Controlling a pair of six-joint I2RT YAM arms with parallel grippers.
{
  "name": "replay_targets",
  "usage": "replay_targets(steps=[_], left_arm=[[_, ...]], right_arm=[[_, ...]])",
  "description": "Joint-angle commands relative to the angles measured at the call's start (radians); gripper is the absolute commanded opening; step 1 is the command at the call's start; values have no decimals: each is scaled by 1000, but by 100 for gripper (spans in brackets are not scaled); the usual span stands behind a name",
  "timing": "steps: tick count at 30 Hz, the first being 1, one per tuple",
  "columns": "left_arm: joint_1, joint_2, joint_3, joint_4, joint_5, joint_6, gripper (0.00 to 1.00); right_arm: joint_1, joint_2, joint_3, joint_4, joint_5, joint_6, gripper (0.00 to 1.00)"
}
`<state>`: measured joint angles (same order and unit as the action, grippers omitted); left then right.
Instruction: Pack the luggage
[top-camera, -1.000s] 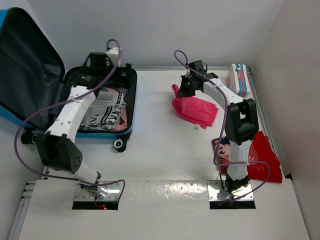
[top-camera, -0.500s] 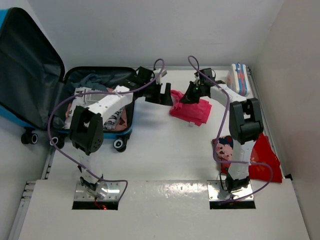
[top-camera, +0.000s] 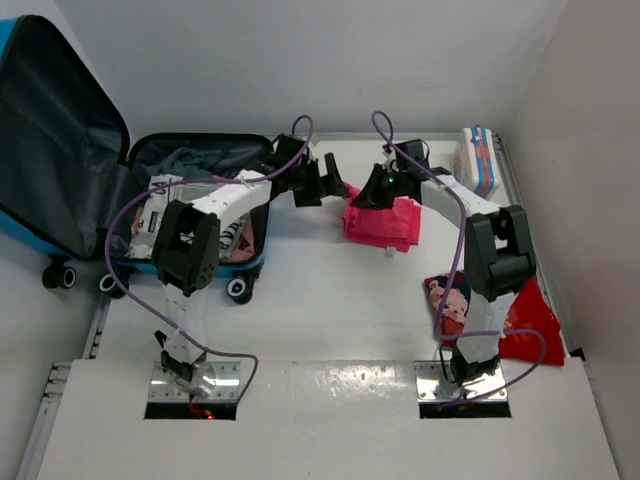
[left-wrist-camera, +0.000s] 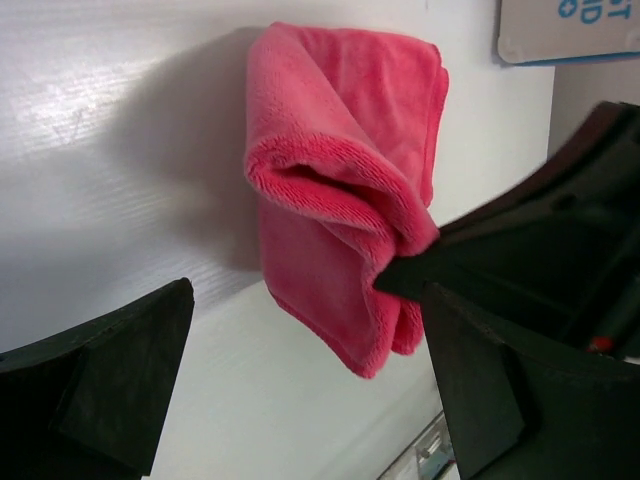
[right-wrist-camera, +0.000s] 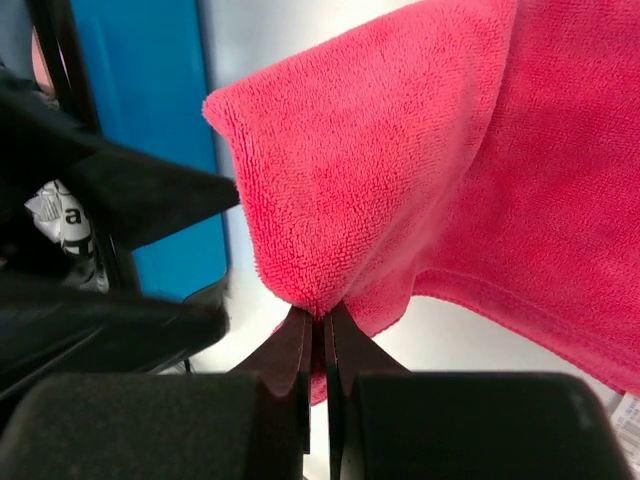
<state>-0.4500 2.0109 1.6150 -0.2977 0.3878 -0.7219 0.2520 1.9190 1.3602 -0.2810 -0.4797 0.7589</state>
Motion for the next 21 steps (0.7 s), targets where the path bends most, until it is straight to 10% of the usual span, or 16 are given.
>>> replay_targets(steps=[1, 21], left_arm=[[-1, 9, 37, 41, 25, -106, 100], [8, 40, -12, 101, 65, -237, 100]], right_arm=[[18, -67, -15, 52, 3, -21, 0], [63, -77, -4, 62, 24, -30, 0]])
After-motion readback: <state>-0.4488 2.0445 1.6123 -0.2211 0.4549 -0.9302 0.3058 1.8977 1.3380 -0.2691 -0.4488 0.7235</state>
